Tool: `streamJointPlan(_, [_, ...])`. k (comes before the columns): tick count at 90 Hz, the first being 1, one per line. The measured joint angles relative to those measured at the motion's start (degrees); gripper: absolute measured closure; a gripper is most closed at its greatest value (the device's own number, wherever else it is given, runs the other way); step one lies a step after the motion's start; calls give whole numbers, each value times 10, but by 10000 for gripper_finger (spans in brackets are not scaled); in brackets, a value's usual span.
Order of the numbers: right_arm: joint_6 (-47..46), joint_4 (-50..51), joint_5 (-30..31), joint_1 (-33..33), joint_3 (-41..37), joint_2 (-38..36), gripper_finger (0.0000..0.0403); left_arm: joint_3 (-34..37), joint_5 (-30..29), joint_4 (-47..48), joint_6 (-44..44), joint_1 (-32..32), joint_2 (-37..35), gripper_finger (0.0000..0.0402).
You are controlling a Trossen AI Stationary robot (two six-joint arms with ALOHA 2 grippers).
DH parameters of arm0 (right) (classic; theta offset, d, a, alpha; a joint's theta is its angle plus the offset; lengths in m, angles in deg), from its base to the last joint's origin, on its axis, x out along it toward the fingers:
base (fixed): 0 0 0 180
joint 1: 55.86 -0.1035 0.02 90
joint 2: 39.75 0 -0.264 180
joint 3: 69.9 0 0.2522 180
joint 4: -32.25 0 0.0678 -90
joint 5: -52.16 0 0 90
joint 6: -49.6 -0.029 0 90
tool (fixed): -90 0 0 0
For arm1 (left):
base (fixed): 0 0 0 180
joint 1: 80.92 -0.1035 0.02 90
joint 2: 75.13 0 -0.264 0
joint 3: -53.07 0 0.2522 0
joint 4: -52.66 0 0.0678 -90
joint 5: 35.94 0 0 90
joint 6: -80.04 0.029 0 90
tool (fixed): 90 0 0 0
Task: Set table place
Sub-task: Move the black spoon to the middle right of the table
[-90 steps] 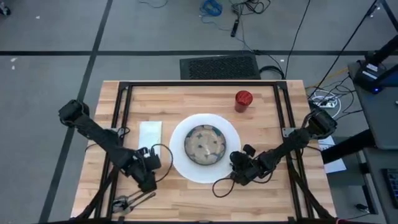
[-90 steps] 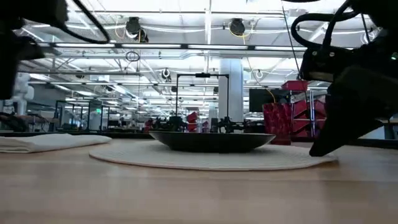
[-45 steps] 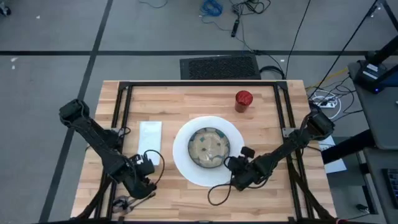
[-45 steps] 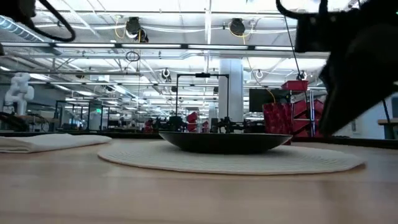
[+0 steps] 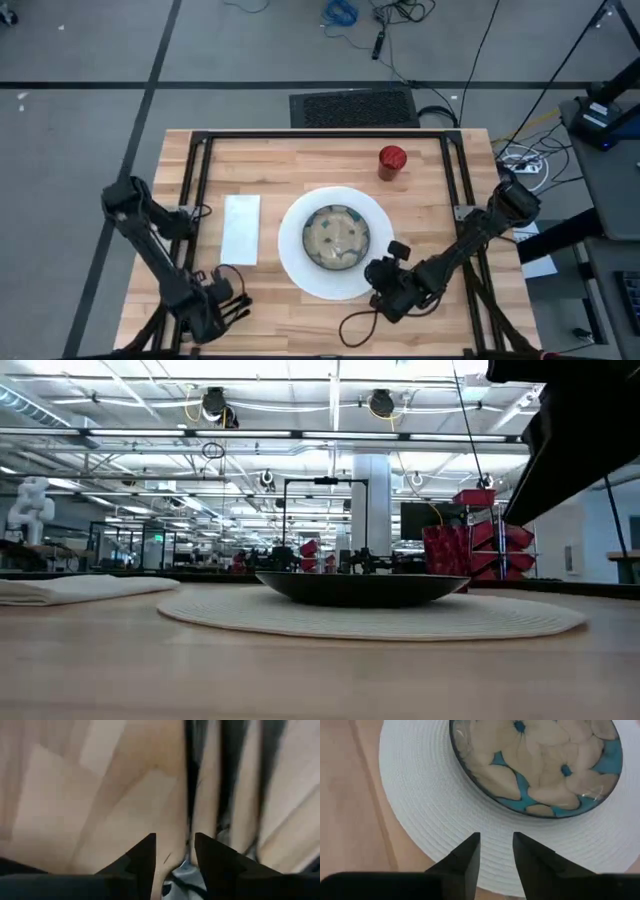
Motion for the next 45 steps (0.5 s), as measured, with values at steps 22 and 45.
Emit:
streamJointPlan(22, [-2,10,1,5,0,0,298,0,-6,-18,0,7,10,281])
streamJointPlan(45, [-2,10,4,5,0,-1,298,0,2,-12,5,9,21,281])
